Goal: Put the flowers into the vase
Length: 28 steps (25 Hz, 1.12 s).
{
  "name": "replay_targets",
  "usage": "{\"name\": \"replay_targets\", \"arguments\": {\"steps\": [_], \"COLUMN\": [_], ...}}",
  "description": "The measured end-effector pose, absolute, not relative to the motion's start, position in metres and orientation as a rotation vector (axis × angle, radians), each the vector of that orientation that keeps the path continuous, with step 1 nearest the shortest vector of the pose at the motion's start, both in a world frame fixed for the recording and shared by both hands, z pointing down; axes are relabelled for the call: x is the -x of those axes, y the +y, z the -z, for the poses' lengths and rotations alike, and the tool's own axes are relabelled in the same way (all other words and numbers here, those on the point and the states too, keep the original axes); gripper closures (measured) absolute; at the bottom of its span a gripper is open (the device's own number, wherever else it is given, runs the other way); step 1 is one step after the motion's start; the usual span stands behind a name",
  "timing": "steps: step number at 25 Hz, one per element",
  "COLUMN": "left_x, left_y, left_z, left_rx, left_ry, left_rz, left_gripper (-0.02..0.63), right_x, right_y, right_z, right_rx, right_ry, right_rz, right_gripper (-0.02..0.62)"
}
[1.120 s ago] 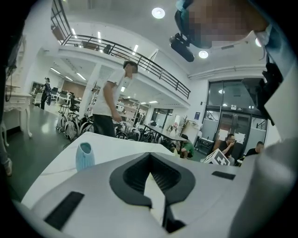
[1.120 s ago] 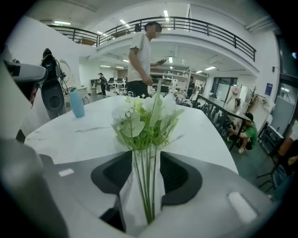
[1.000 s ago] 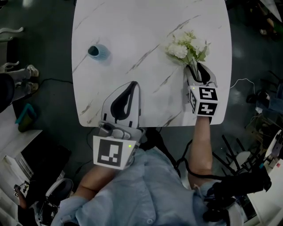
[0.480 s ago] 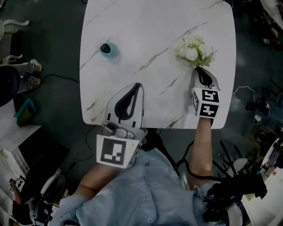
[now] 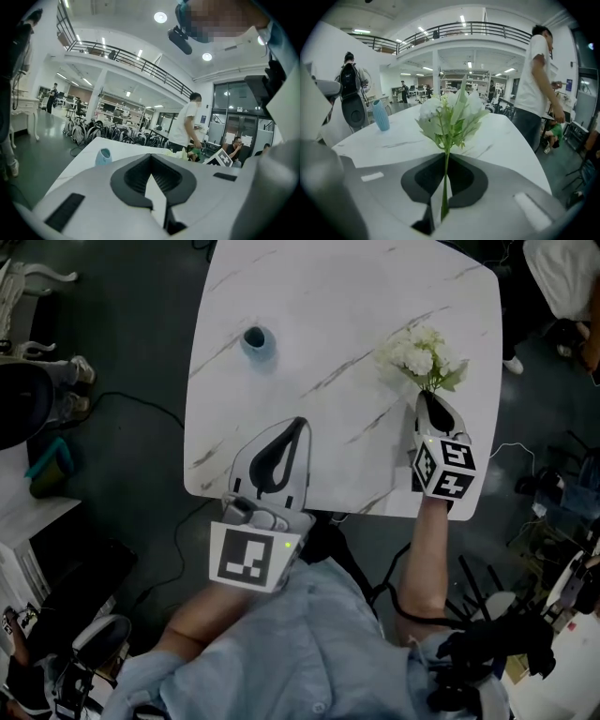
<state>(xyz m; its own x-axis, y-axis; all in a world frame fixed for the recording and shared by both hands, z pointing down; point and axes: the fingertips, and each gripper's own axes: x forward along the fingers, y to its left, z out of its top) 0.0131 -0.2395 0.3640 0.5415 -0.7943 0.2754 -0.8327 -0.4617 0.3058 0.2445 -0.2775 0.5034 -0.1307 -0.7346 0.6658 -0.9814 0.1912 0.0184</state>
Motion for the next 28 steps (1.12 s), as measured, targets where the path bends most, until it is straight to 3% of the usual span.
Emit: {"name": "replay_targets", "arguments": {"steps": [15,28], "left_x": [-0.006,0.033], "left_y": [-0.156,-0.114], "left_z": [-0.318,-0.290], "left_rx": [-2.350,-2.313], "left_ry": [-1.487,-1.633], "left_rz": [-0.013,0.117], "left_gripper": [0.601,0.601], "right_x": [-0.199,-0.097], "right_y": [-0.250,-0.230], "right_z": [-0.385,-0.285], "right_rx": [-1.601,-1.390], "right_ry": [-2.312,-2.681], "right_rz": [-0.494,-0.422], "right_gripper": [0.586,0.586]}}
